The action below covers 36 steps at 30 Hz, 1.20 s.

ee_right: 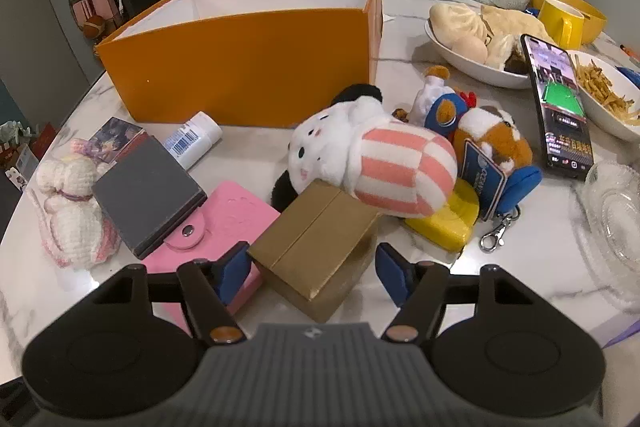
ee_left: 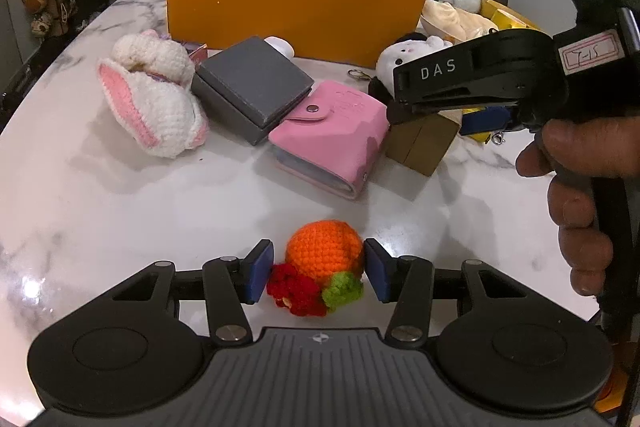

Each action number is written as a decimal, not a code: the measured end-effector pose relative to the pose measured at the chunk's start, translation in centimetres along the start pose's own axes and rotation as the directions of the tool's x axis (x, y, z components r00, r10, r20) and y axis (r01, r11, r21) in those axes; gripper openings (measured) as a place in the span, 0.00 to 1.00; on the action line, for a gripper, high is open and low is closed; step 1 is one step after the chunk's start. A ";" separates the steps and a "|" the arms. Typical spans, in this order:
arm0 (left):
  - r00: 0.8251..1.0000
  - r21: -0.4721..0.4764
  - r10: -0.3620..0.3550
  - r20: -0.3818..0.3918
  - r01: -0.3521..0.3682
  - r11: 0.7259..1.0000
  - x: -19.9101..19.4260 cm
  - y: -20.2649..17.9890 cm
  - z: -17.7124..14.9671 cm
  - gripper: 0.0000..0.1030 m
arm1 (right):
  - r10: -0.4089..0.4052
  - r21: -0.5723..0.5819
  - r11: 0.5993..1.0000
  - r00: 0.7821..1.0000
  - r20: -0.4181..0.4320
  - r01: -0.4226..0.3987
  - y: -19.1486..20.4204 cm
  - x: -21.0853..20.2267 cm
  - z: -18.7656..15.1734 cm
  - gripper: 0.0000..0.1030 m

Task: Organize objects
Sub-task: 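Lift the orange ball with the left gripper while the right gripper grasps the cardboard cube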

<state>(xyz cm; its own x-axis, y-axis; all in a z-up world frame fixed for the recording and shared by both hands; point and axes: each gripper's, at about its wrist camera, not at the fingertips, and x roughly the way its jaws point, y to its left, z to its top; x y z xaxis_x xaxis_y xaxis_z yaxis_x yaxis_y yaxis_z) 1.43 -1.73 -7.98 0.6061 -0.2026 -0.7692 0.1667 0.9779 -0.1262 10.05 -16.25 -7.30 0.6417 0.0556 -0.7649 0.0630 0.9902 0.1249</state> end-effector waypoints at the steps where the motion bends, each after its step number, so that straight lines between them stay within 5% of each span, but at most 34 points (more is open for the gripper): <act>1: 1.000 0.003 0.004 -0.006 -0.004 1.000 0.1 -0.1 0.1 0.56 | 0.001 0.001 1.000 1.000 -0.002 -0.001 0.0 0.1 0.0 0.66; 36: 0.997 -0.009 -0.029 0.076 0.030 1.000 -2.4 1.5 2.2 0.49 | 0.127 -0.015 0.992 0.992 0.006 -0.127 -2.7 -5.3 -1.1 0.56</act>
<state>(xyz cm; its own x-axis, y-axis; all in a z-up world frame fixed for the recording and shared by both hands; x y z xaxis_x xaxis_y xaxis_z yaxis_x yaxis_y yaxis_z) 1.88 0.10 -4.92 0.6584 -0.2345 -0.7152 0.1782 0.9718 -0.1545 5.61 -19.08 -4.27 0.6491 0.1801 -0.7391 -0.0303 0.9769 0.2115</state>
